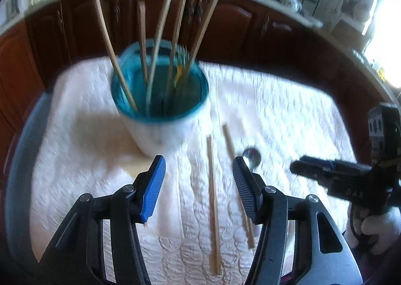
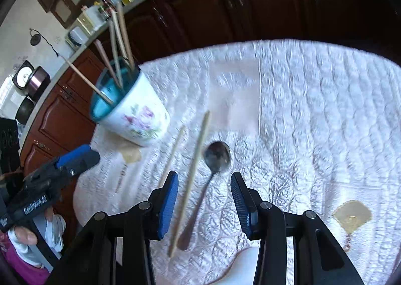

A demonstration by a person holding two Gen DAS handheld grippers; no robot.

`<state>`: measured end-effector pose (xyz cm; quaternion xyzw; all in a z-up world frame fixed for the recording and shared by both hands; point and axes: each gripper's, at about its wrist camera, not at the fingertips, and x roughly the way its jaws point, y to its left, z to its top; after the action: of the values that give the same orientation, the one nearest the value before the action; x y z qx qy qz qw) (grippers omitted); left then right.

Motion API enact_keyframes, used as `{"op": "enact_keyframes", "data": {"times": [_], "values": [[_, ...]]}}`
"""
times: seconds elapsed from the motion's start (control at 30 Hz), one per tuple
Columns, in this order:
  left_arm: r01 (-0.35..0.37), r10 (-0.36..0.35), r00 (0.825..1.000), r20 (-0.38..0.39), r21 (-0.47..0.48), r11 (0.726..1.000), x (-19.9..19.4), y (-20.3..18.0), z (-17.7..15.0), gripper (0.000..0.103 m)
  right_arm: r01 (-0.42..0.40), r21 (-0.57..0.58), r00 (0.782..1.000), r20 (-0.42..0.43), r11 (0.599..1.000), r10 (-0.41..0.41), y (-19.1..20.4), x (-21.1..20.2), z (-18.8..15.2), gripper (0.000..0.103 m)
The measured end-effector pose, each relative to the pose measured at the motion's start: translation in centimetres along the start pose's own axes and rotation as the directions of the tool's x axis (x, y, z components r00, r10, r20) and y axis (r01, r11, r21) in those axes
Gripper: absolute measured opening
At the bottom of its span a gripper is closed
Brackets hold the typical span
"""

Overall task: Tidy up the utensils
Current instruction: 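Move both tools down to the last chopsticks and metal spoon, then grasp a chopstick with the left tool while the right tool grasps the metal spoon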

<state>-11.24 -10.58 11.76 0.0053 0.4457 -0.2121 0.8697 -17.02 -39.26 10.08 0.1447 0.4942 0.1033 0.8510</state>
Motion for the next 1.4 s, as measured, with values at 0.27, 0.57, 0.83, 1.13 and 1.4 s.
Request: {"op": "enact_keyframes", "data": {"times": [0.27,0.57,0.83,1.13,1.4], "values": [[-0.003,0.003,0.994,-0.108,-0.003,1.0,5.0,-0.7,-1.3,0.056,-0.008,0.023,0.999,-0.041,1.0,0.009,-2.8,4.9,0.8,0.04],[-0.021,0.025,0.982,-0.189,0.022,1.0,9.7,-2.3,-1.4,0.049,-0.064,0.003,0.996,-0.068,0.998,0.064,-3.8,8.4,3.0,0.009],[0.018,-0.017,0.975,-0.223,0.002,1.0,10.4,-1.4,-2.0,0.004,-0.099,0.006,0.992,-0.081,0.995,0.099,-5.4,5.6,0.9,0.003],[0.05,-0.043,0.957,-0.287,0.02,0.999,7.3,-0.5,-5.6,0.004,-0.13,0.002,0.982,-0.14,0.992,0.129,-6.8,3.4,-3.4,0.003],[-0.003,0.019,0.968,-0.249,0.065,0.998,8.7,-0.9,-2.9,0.024,-0.131,0.025,0.981,-0.14,0.991,0.133,-7.4,3.5,-3.4,0.008]]}}
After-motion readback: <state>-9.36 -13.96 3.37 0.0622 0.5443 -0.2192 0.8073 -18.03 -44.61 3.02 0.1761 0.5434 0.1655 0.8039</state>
